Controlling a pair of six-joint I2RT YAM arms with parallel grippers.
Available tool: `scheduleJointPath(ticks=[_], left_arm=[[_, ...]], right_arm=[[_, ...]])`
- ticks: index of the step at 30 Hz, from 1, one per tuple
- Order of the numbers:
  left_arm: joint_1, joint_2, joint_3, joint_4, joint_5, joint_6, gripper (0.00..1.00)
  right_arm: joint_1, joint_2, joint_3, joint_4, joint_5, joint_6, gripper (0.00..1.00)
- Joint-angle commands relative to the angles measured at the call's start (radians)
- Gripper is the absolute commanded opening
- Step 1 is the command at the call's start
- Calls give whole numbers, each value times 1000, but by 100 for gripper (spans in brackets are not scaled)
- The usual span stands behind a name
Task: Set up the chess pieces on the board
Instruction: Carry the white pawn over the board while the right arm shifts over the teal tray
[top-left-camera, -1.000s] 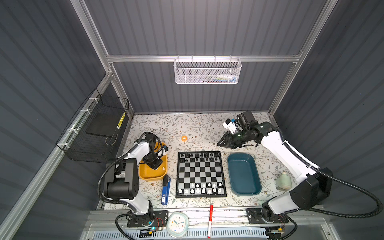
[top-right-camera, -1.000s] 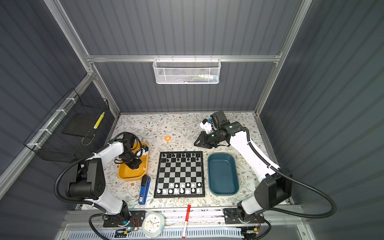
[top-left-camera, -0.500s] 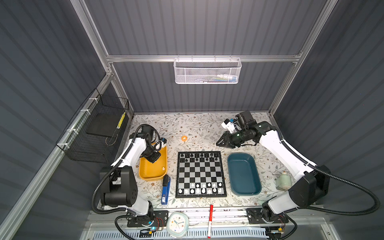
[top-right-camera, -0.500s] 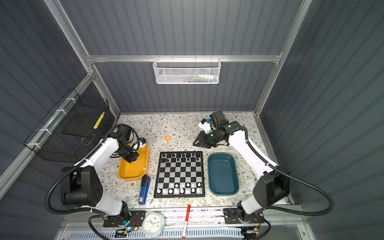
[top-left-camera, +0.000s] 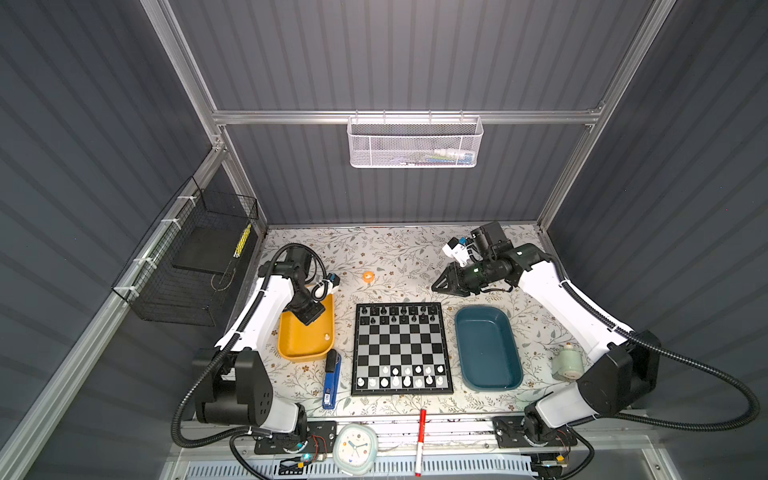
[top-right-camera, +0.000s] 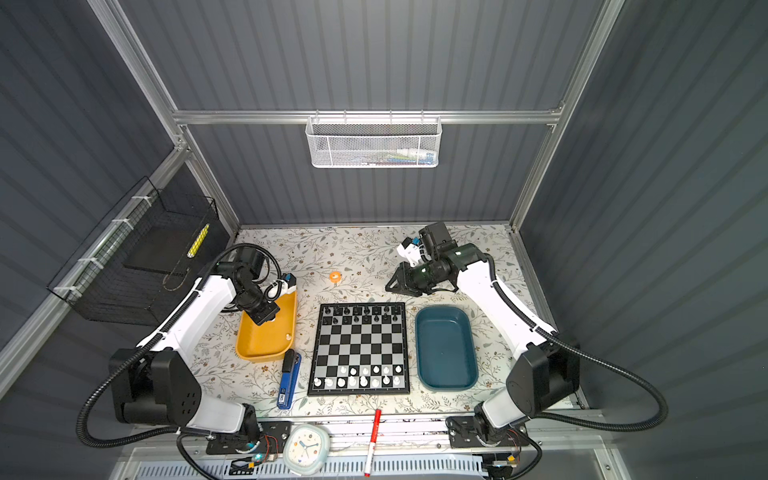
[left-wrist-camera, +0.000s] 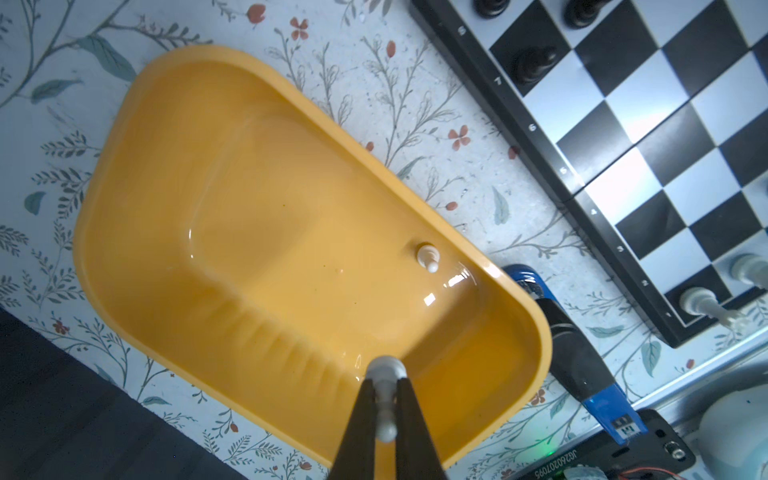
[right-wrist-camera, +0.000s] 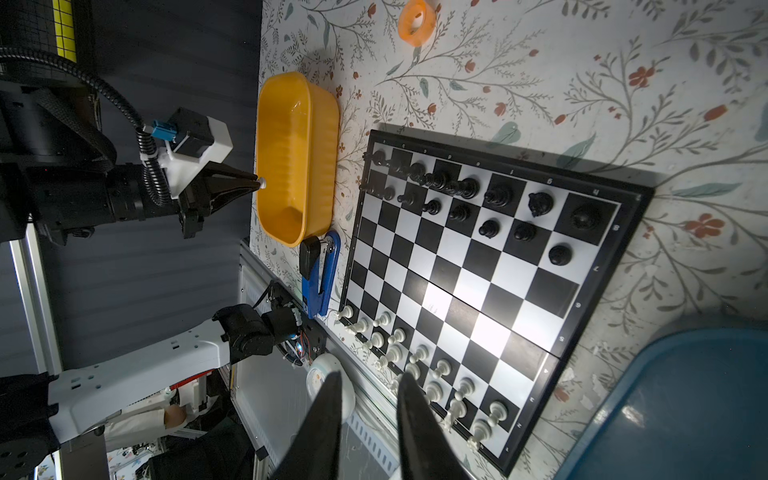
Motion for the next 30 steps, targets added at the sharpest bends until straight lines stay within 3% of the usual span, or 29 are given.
scheduleJointPath(ticks=[1, 19, 30], left_arm=[[-41, -26, 42, -52, 21, 20, 6], [-301, 23, 58, -36, 67, 72, 6], [-472, 50, -9, 60, 58, 81, 6]], right_arm=[[3, -35, -16, 6, -15, -16, 27], [-21, -195, -115, -24, -1, -6, 27], [-33, -279, -121, -192, 31, -83, 27]])
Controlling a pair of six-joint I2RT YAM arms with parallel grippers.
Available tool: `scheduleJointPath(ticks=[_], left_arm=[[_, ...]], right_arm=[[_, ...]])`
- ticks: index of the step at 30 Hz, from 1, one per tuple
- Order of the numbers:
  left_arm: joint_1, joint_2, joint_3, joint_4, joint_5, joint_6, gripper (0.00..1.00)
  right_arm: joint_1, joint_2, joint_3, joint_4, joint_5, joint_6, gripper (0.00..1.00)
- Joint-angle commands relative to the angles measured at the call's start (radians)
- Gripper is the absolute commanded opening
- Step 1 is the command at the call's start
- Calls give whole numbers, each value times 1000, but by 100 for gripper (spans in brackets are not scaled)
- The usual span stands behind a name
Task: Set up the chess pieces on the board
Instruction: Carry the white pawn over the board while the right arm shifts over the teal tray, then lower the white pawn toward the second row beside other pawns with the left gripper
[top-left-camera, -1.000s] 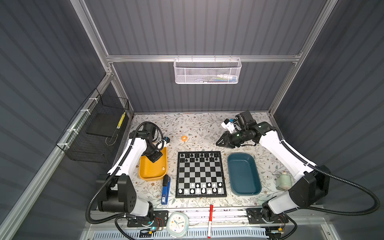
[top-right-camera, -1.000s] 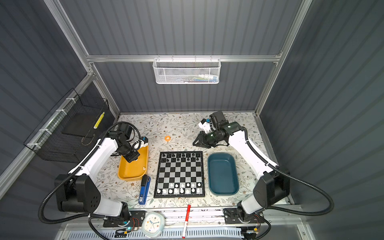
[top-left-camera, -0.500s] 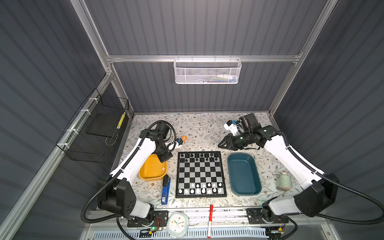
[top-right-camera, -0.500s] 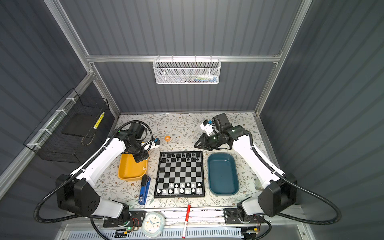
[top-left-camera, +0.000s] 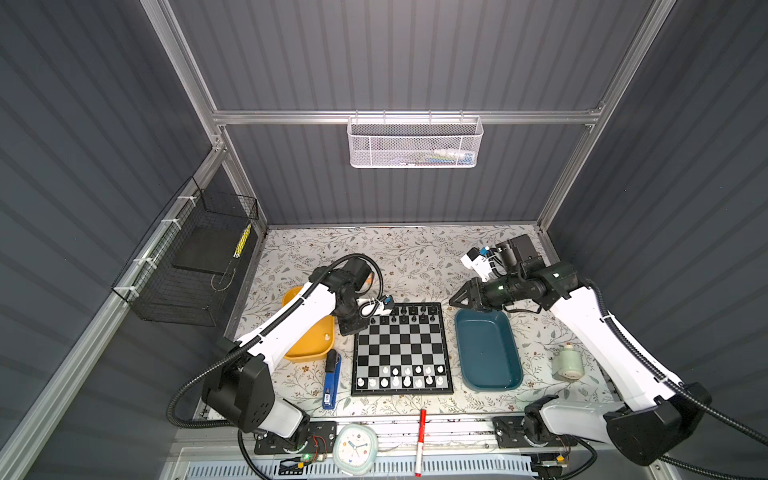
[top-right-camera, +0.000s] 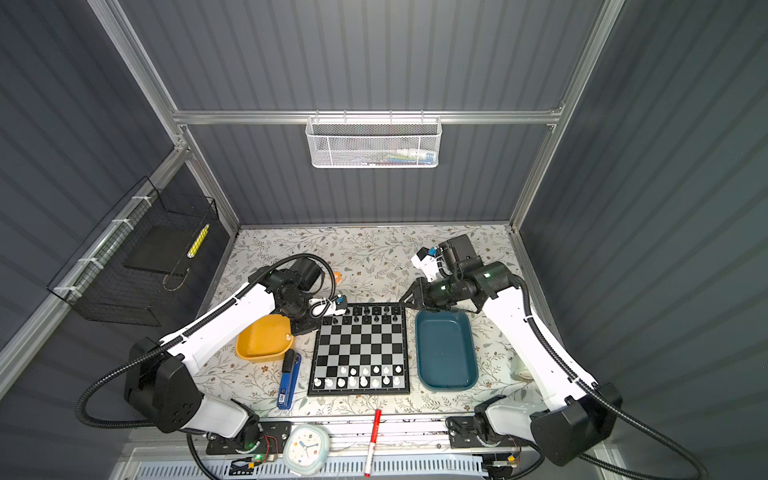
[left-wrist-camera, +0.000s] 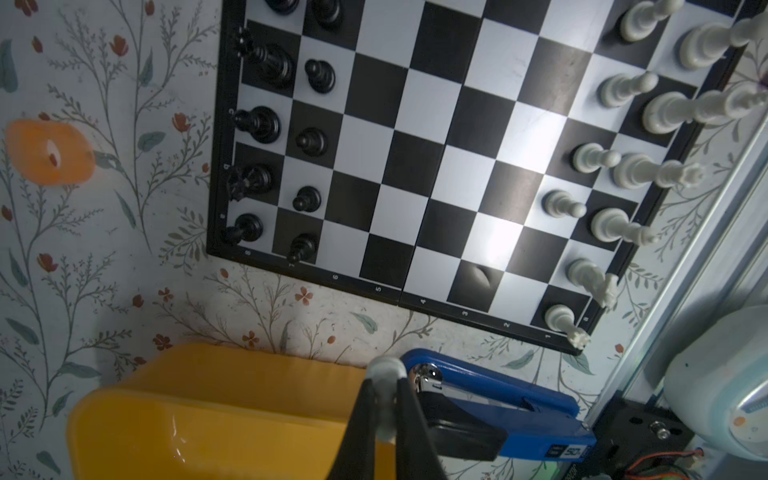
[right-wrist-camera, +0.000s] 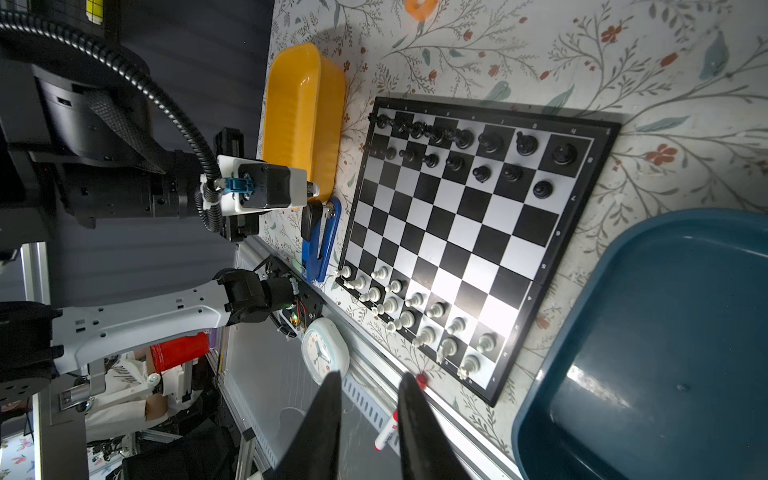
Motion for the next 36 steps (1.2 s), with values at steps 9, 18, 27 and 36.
scheduleJointPath(ticks=[9, 18, 27, 36], left_arm=[[-160, -13, -116, 76, 18, -46, 6], [-234, -14, -185, 131, 6, -123, 6], [-264, -41, -257, 148, 5, -156, 6], [-293, -37, -279, 158, 19, -191, 6]], right_arm=[[-8, -78, -81, -41, 9, -16, 27], [-9, -123, -112, -64, 13, -13, 27], [-9, -132, -118, -69, 13, -3, 27], [-9, -178, -133, -59, 19, 18, 27]])
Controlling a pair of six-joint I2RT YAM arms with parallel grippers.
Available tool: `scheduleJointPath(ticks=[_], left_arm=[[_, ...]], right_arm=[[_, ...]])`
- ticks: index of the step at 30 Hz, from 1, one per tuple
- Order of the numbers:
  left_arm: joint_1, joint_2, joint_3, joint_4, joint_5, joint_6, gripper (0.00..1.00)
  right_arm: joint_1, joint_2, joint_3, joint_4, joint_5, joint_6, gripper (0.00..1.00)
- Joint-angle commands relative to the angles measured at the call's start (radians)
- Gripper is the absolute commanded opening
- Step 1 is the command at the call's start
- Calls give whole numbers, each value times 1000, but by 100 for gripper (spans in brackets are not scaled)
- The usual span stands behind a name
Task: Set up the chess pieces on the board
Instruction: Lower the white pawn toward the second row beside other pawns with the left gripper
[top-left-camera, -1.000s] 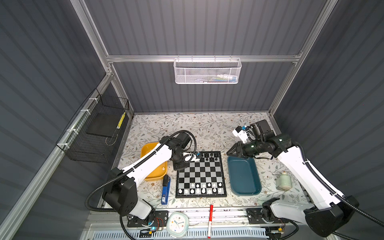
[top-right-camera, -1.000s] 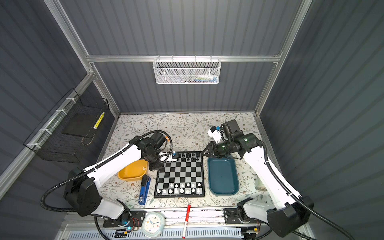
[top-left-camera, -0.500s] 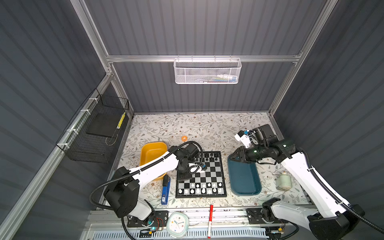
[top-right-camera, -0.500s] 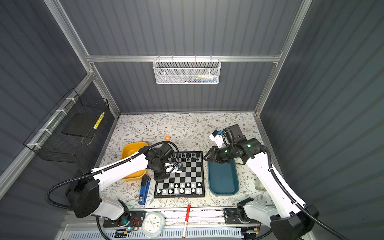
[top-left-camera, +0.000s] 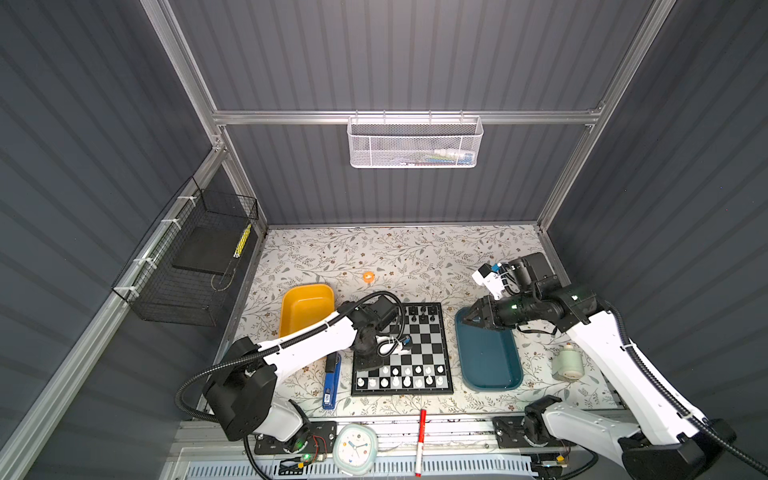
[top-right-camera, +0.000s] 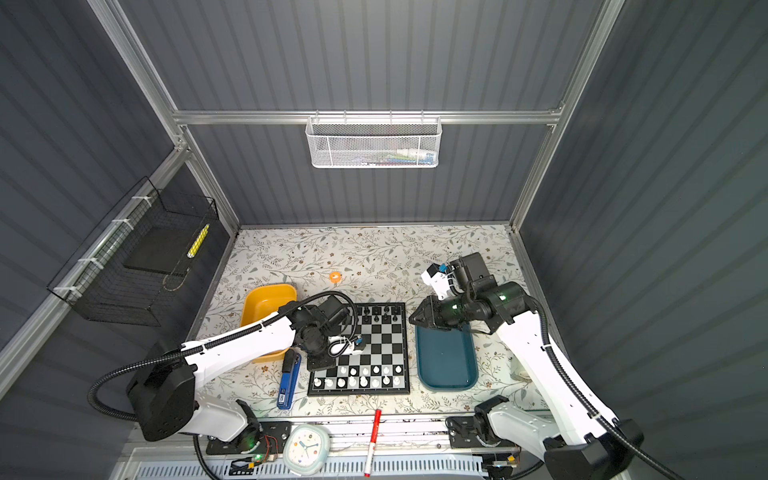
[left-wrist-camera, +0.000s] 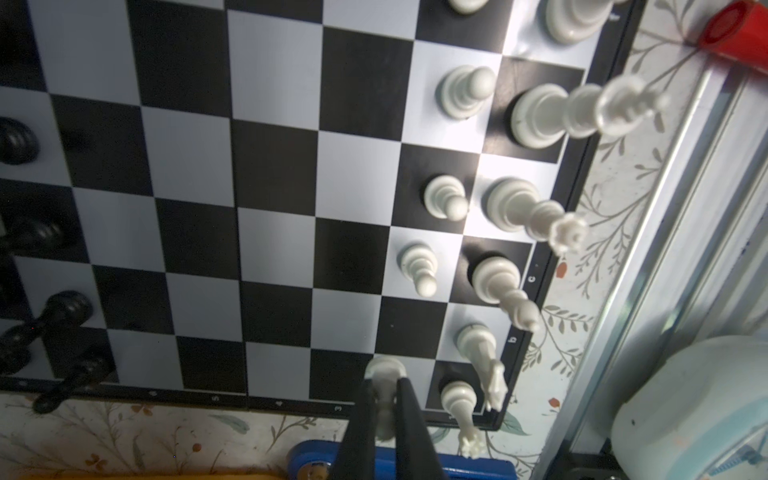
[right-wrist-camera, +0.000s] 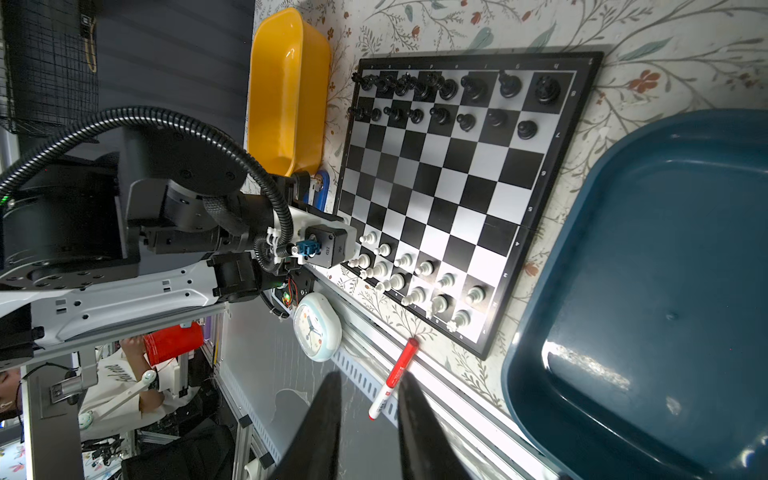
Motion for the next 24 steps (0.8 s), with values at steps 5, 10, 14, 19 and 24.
scheduleJointPath(ticks=[5, 10, 14, 19, 24], left_arm=[[-31, 5, -23, 5, 28, -54, 6], [-35, 9, -42, 25, 21, -65, 6], [-36, 14, -62, 32, 19, -59, 6], [-35, 18, -75, 39, 23, -60, 7], [-36, 18, -75, 44, 30, -64, 7]], right_arm=[[-2, -28, -10, -19, 15, 7, 27], [-3, -46, -22, -17, 22, 16, 27], [-2, -58, -37, -8, 25, 26, 27], [-2, -62, -45, 3, 26, 35, 27], [-2, -60, -48, 5, 26, 34, 27]])
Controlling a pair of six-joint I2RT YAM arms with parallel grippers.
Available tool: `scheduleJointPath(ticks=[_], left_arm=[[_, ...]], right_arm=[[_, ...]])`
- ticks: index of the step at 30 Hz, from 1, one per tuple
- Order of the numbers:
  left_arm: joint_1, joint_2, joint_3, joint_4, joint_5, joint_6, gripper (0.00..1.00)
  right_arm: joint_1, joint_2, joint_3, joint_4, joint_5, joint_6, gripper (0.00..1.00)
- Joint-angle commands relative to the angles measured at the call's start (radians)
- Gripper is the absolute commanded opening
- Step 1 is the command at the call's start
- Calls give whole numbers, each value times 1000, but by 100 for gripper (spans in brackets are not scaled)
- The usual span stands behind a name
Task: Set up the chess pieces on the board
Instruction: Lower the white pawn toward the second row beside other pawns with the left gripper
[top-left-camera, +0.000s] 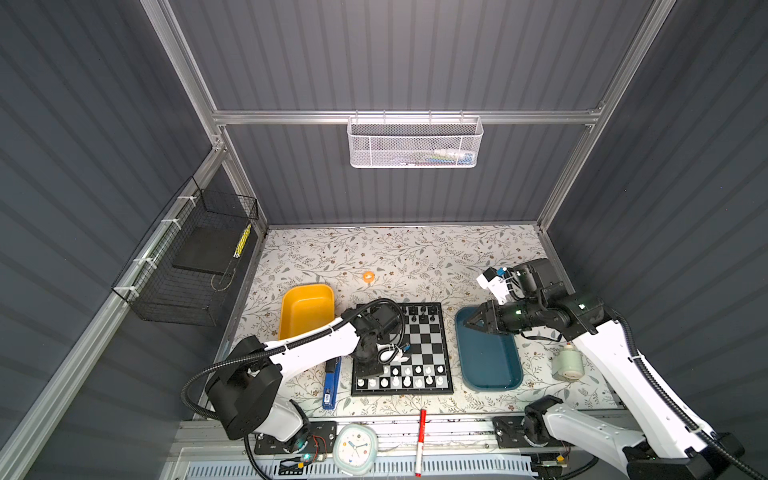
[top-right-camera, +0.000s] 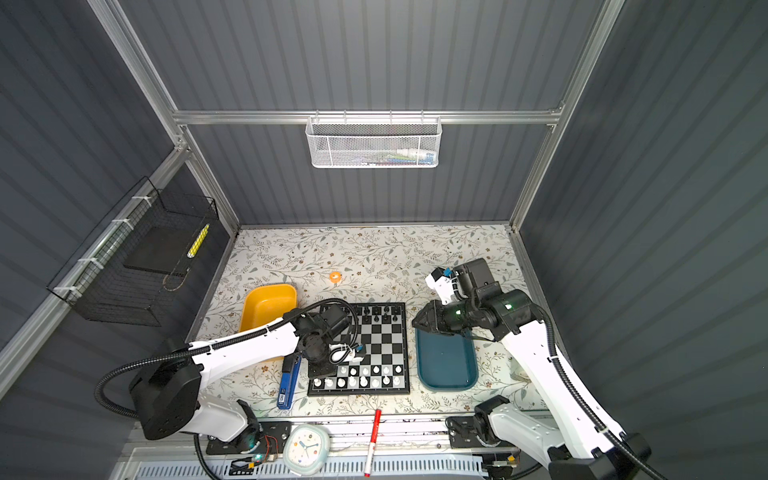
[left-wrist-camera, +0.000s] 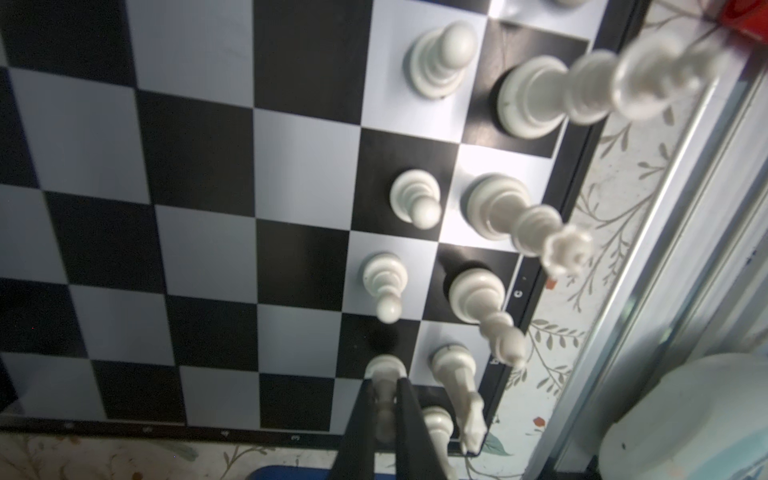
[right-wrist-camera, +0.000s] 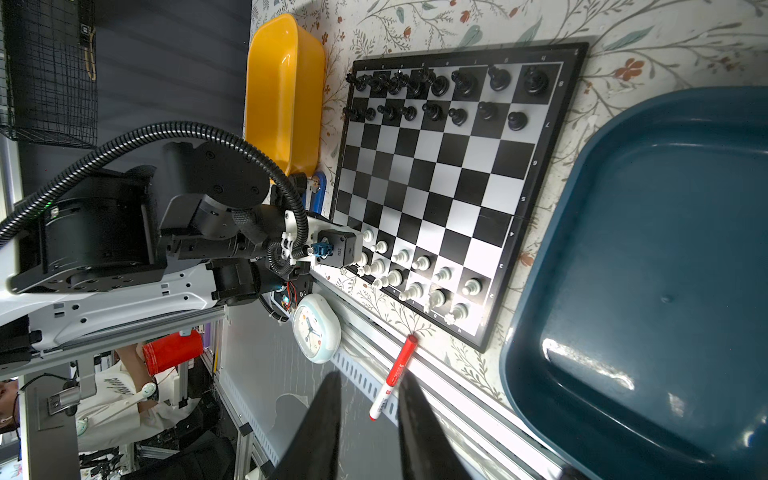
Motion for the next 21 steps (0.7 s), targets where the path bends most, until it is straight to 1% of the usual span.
scheduleJointPath(ticks=[1, 21], left_arm=[[-8, 9, -10, 5, 22, -11, 7], [-7, 43, -2, 24, 28, -23, 10]], right_arm=[[-2, -6, -11, 3, 7, 3, 27], [-3, 10, -21, 18, 7, 3, 27]])
